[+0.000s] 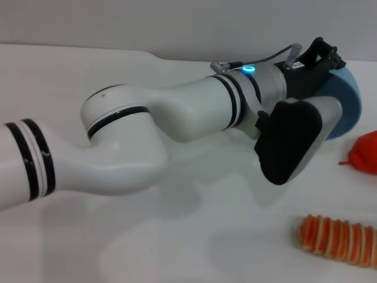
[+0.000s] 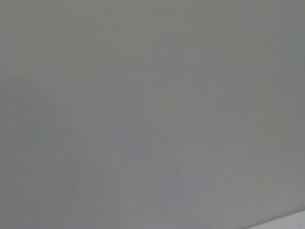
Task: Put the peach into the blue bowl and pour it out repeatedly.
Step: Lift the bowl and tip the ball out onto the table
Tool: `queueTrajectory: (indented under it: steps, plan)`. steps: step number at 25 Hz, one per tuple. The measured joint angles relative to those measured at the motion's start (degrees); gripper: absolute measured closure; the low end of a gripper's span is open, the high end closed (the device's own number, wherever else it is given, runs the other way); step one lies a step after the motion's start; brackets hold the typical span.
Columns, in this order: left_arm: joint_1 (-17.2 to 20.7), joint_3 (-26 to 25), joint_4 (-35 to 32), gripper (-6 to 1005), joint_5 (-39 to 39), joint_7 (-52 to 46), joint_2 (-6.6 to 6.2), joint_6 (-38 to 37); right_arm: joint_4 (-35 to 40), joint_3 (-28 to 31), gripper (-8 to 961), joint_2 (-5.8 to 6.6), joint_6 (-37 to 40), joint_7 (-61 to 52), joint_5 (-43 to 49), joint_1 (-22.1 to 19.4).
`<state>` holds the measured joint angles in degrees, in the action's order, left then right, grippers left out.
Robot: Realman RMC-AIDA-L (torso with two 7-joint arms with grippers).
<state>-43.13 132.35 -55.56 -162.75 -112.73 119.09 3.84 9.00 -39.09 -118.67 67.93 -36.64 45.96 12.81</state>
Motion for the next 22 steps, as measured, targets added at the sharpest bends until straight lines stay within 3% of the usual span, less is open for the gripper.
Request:
queueTrajectory:
  steps: [8, 12, 22]
  plan:
    - [3.8, 0.3, -2.9, 1000, 0.4, 11.1, 0.00, 6.6, 0.1, 0.6, 445, 0.02, 0.0, 0.0, 0.0, 0.0]
    - [5.7, 1.2, -3.0, 999, 0.3, 12.2, 0.00, 12.2, 0.3, 2.0, 445, 0.04, 0.0, 0.0, 0.0, -0.1]
    - [7.3, 2.3, -1.1, 999, 1.9, 12.4, 0.00, 18.1, 0.3, 2.4, 445, 0.11, 0.0, 0.0, 0.0, 0.6]
